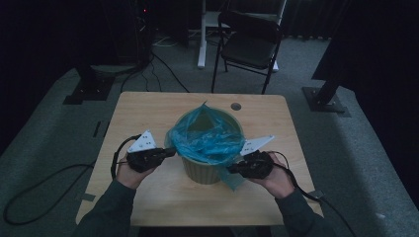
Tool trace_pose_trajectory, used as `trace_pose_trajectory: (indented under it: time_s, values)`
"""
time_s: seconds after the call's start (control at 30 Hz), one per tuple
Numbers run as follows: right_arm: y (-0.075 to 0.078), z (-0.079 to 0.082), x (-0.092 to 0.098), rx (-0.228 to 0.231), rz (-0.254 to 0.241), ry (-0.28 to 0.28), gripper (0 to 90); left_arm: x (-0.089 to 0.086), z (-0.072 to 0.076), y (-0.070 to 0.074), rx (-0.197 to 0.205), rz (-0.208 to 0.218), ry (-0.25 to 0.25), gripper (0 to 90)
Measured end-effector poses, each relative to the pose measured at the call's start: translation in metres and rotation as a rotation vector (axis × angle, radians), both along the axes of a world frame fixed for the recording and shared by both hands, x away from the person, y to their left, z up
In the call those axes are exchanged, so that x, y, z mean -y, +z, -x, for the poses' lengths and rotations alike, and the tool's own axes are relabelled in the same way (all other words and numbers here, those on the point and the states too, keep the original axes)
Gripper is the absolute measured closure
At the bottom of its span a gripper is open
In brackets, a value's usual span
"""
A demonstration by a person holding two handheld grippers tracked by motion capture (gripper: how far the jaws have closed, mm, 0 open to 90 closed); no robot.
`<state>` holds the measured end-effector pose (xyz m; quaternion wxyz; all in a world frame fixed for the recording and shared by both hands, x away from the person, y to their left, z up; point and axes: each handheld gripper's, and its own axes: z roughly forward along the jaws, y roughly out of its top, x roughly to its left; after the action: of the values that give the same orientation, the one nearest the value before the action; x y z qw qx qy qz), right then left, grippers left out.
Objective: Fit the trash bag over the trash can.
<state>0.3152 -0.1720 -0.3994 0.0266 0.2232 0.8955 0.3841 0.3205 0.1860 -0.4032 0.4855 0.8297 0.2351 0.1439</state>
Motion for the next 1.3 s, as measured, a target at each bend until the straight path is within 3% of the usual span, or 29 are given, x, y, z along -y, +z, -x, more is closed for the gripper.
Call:
trace_pose_trajectory:
  time_s: [0.33,0.53,0.77,0.87,1.13,1.3]
  values:
    - [-0.003,-0.002,0.003,-0.008,0.013,-0.024,89.8,0.001,0.0,-0.001,0.0,-0.001,-0.002,90.0]
    - [-0.004,-0.002,0.004,-0.007,0.013,-0.027,89.7,-0.006,0.003,0.0,0.016,0.018,-0.002,85.2]
    - [-0.004,-0.001,0.005,-0.007,0.01,-0.022,89.1,-0.014,0.006,0.005,0.034,0.053,0.003,75.8]
    - [-0.004,-0.001,0.004,-0.005,0.011,-0.02,88.7,-0.013,0.009,0.013,0.066,0.074,-0.005,72.2]
    - [-0.004,0.0,0.004,-0.003,0.013,-0.017,88.8,0.0,0.006,0.023,0.103,0.055,0.002,57.9]
    - [-0.004,0.001,0.004,-0.001,0.013,-0.014,88.8,0.008,-0.001,0.027,0.073,0.033,-0.007,45.3]
